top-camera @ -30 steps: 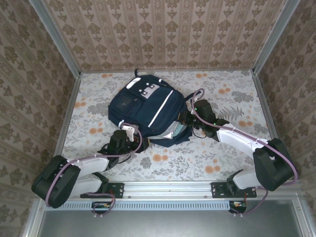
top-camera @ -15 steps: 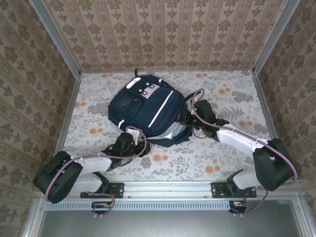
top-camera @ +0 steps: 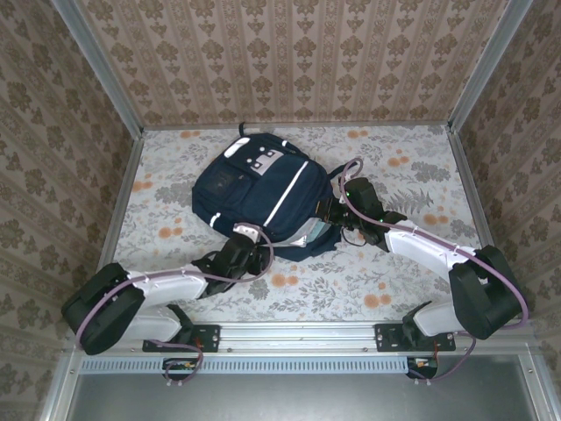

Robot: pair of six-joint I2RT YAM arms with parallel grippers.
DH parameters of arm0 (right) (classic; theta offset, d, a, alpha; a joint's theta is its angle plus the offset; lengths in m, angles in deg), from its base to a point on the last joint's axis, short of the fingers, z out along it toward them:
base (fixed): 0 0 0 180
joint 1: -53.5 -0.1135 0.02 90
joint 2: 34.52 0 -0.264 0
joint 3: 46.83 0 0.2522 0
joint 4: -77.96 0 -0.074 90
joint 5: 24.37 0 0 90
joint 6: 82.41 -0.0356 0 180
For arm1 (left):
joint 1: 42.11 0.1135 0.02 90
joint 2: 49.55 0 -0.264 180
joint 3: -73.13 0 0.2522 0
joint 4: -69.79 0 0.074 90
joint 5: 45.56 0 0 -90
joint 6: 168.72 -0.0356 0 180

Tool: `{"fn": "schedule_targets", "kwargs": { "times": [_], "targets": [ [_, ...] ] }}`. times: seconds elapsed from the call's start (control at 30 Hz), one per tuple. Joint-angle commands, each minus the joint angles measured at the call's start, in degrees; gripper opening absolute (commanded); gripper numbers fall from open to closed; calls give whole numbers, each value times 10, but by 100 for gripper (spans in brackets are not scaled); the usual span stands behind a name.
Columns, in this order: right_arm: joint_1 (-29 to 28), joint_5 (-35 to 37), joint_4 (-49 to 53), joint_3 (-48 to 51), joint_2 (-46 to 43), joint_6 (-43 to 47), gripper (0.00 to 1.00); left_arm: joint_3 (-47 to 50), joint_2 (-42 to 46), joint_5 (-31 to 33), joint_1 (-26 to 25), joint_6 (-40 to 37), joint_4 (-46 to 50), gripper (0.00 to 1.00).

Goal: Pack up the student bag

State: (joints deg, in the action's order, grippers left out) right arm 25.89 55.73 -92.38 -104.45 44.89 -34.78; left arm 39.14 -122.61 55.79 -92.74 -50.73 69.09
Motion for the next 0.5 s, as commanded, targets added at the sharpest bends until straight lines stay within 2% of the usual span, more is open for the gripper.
{"fn": "schedule_targets", "kwargs": {
  "times": [0.0, 0.1, 0.17, 0.3, 0.47],
  "targets": [
    [0, -11, -21, 2, -13, -5, 16, -27, -27, 76, -11, -22, 43, 40],
    [0, -11, -21, 2, -12, -5, 16, -40, -54, 95, -19, -23, 52, 37],
    [0, -11, -21, 2, -11, -5, 17, -50, -70, 110, -23, -21, 60, 30],
    [0, -12, -21, 2, -11, -5, 17, -57, -82, 132, -28, -16, 71, 29],
    [0, -13, -21, 2, -9, -6, 18, -59, -74, 134, -34, -15, 80, 9]
  ]
}}
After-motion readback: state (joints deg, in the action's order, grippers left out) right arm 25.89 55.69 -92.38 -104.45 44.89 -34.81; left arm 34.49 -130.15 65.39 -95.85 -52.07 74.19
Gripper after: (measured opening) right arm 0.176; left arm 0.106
